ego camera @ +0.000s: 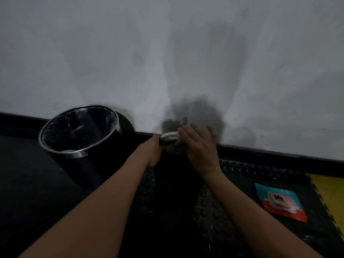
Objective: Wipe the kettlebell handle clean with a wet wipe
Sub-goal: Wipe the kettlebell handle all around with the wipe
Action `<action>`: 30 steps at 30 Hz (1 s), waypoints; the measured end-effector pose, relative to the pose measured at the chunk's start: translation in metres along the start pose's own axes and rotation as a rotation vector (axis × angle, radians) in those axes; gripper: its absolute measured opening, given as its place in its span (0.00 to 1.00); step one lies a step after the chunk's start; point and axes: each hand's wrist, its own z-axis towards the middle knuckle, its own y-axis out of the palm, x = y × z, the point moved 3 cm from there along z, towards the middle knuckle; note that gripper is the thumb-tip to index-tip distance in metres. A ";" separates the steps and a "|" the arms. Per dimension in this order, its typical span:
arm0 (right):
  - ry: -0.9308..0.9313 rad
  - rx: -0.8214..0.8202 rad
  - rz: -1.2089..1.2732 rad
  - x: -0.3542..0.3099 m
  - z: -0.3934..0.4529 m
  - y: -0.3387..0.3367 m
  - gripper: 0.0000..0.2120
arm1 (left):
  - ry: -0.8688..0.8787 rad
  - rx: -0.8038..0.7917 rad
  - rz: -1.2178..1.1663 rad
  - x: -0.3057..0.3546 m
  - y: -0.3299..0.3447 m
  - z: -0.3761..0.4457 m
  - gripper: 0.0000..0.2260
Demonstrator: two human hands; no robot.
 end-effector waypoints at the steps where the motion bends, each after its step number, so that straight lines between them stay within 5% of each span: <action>1: -0.015 -0.006 0.010 0.006 0.000 -0.002 0.23 | -0.003 -0.002 -0.002 0.000 0.000 0.000 0.19; 9: 0.122 0.004 0.077 0.024 -0.008 -0.001 0.21 | -0.023 -0.011 -0.008 -0.002 0.003 0.002 0.18; 23: 0.080 0.106 0.054 0.028 -0.002 -0.002 0.23 | 0.002 0.000 -0.013 -0.003 0.003 0.003 0.16; 30: 0.074 0.018 0.090 0.008 0.011 0.004 0.23 | 0.028 0.009 0.000 -0.003 0.002 0.003 0.17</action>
